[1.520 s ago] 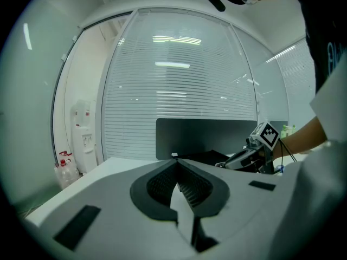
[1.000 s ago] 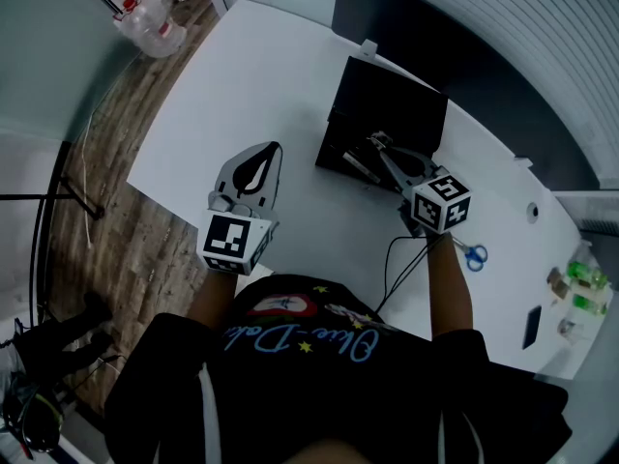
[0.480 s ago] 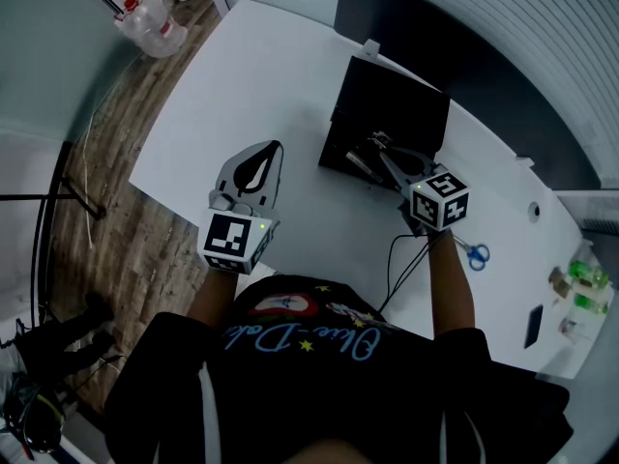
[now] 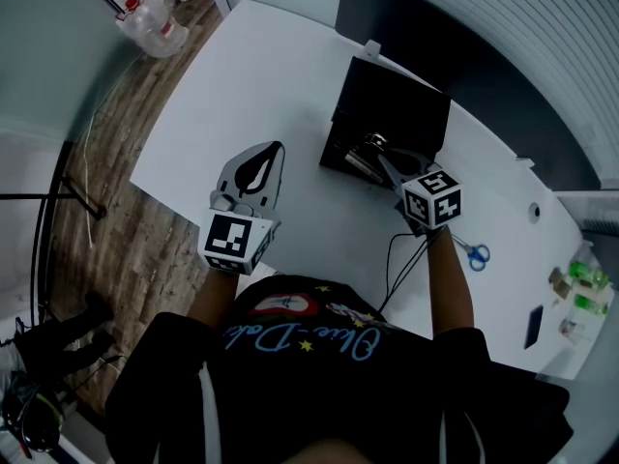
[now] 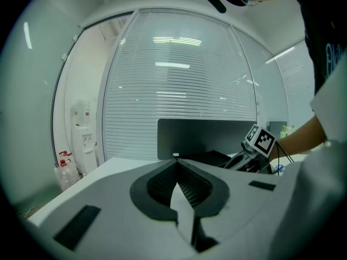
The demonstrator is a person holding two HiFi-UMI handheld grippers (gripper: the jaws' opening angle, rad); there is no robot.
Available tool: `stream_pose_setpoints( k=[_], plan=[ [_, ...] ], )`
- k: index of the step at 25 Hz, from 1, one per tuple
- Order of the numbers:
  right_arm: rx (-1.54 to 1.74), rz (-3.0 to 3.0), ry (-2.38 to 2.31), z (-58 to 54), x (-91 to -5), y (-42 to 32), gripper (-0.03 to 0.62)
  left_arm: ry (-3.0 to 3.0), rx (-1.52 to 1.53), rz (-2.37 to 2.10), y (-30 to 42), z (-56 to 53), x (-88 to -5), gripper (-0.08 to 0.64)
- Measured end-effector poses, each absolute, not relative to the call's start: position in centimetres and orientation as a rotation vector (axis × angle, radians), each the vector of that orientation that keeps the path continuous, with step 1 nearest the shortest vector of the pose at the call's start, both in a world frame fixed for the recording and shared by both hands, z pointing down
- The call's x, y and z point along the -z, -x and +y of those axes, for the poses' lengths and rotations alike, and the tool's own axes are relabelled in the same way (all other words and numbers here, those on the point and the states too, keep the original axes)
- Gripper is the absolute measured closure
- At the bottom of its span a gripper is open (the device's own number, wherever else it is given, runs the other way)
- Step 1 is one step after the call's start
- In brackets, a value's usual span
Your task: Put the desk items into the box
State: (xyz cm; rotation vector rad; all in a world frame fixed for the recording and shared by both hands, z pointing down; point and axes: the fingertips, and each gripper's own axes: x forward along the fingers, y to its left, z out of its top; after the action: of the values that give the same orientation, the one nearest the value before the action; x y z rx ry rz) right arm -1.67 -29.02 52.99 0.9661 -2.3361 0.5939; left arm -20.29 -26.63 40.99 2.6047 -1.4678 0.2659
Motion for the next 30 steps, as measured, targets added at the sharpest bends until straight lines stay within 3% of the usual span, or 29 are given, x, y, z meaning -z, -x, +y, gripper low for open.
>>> stream_pose_setpoints(
  k=[18, 30],
  plan=[
    [-0.590, -2.371, -1.110, -29.3, -50.5, 0.3, 0.531, -2.624, -0.261, -1.462, 19.8, -25.9, -40.5, 0.552],
    [-0.620, -2.451, -1.162, -28.6, -48.0, 0.7, 0.583, -2.648, -0.252, -1.450, 20.0, -25.3, -39.8, 0.552]
  ],
)
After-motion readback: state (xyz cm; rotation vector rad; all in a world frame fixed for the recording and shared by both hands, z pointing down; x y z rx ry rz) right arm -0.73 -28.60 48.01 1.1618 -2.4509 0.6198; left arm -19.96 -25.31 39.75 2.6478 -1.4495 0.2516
